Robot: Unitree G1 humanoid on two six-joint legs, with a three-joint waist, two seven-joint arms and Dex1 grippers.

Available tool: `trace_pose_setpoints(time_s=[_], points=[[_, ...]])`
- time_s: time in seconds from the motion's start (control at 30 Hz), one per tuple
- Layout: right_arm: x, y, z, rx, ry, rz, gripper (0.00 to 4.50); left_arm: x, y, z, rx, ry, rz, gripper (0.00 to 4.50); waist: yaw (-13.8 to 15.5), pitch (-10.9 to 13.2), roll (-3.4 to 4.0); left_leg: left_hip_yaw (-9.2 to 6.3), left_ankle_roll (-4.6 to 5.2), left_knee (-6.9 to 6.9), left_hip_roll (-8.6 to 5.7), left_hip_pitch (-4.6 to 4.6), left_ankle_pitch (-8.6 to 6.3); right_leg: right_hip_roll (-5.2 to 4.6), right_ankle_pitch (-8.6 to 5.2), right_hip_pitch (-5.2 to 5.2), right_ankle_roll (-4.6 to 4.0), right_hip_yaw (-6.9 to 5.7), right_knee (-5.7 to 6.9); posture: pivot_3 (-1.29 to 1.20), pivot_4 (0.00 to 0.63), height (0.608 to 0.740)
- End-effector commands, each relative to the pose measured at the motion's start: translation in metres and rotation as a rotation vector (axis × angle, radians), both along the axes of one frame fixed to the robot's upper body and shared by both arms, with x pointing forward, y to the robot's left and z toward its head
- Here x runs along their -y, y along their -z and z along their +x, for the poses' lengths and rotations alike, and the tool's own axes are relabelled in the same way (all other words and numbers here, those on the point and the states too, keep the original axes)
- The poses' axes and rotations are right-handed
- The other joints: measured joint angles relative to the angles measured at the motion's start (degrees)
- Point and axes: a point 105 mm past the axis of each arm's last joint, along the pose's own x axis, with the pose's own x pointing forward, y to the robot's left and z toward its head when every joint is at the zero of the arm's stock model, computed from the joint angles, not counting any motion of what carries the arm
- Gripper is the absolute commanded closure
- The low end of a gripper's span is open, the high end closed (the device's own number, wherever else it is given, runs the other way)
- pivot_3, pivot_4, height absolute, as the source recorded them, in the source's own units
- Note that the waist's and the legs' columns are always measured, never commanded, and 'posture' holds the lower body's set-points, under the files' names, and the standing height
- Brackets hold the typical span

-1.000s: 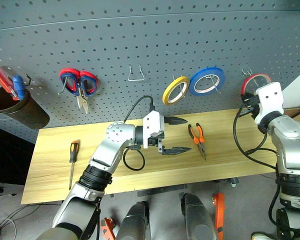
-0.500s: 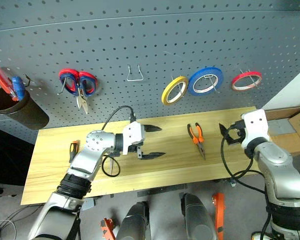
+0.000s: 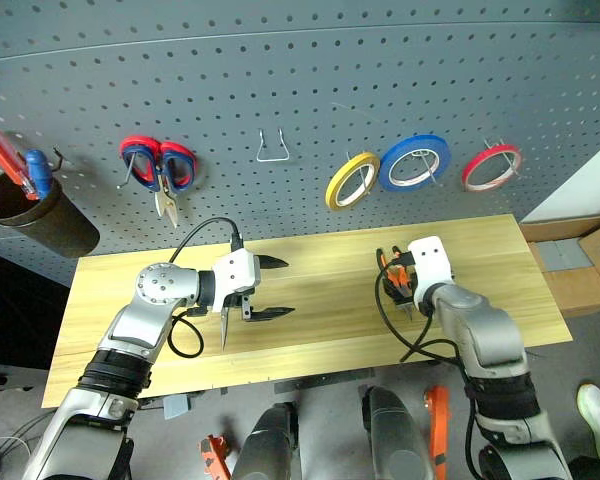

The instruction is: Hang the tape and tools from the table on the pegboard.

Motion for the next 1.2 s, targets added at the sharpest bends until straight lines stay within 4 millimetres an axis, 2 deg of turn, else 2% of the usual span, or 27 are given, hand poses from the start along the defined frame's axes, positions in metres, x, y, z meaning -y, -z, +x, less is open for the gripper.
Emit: trace_pose_setpoints(time_s=[0.03, 0.23, 0.43, 0.67, 1.03, 1.13, 1.2], points=[[-0.003, 0.002, 0.01, 0.014, 0.027, 0.029, 0.01, 0.004, -0.009, -0.001, 0.043, 0.017, -0.016, 0.0, 0.0, 0.0, 0.0, 0.0, 0.0, -0.01, 0.0, 0.0, 0.0, 0.0, 0.0, -0.05, 0.0, 0.01, 0.02, -0.16, 0.305, 0.74], [-0.015, 0.017, 0.019, -0.019, 0.03, 0.037, 0.01, 0.011, -0.009, 0.0, 0.053, 0.022, -0.027, 0.0, -0.5, 0.0, 0.0, 0.05, 0.0, 0.0, 0.0, -0.03, 0.0, -0.01, 0.0, -0.1, 0.0, 0.03, 0.06, -0.15, 0.304, 0.74], [-0.009, 0.032, 0.023, -0.059, 0.045, 0.028, 0.01, 0.011, -0.01, 0.002, 0.061, 0.012, -0.034, 0.0, -0.9, 0.0, 0.0, 0.06, -0.01, 0.0, 0.01, -0.03, 0.0, -0.01, 0.0, -0.11, 0.0, 0.03, 0.09, -0.15, 0.3, 0.74], [0.0, 0.039, 0.026, -0.066, 0.027, -0.031, 0.01, 0.01, -0.008, 0.001, 0.062, 0.002, -0.041, 0.0, -1.3, 0.0, 0.0, 0.08, -0.01, 0.03, 0.01, -0.01, 0.01, -0.01, 0.01, -0.11, 0.0, 0.04, 0.14, -0.15, 0.297, 0.74], [-0.01, 0.05, 0.032, -0.111, -0.017, -0.002, 0.01, 0.011, -0.007, 0.0, 0.058, -0.008, -0.049, 0.0, -1.5, -0.2, -0.07, 0.14, -0.01, 0.05, 0.06, 0.08, 0.01, 0.01, 0.04, -0.09, -0.05, 0.05, 0.16, -0.15, 0.291, 0.74], [-0.008, 0.052, 0.033, -0.113, -0.008, 0.0, 0.56, 0.011, -0.006, 0.0, 0.054, -0.01, -0.054, 0.0, -1.5, -0.2, -0.1, 0.16, -0.01, 0.05, 0.06, 0.11, 0.01, 0.01, 0.05, -0.06, -0.06, 0.06, 0.16, -0.15, 0.29, 0.74], [-0.007, 0.053, 0.034, -0.114, -0.004, 0.002, 1.18, 0.011, -0.006, -0.001, 0.051, -0.012, -0.057, 0.0, -1.4, -0.3, -0.11, 0.14, -0.02, 0.05, 0.06, 0.13, 0.01, 0.01, 0.06, -0.04, -0.07, 0.05, 0.16, -0.15, 0.289, 0.74]])
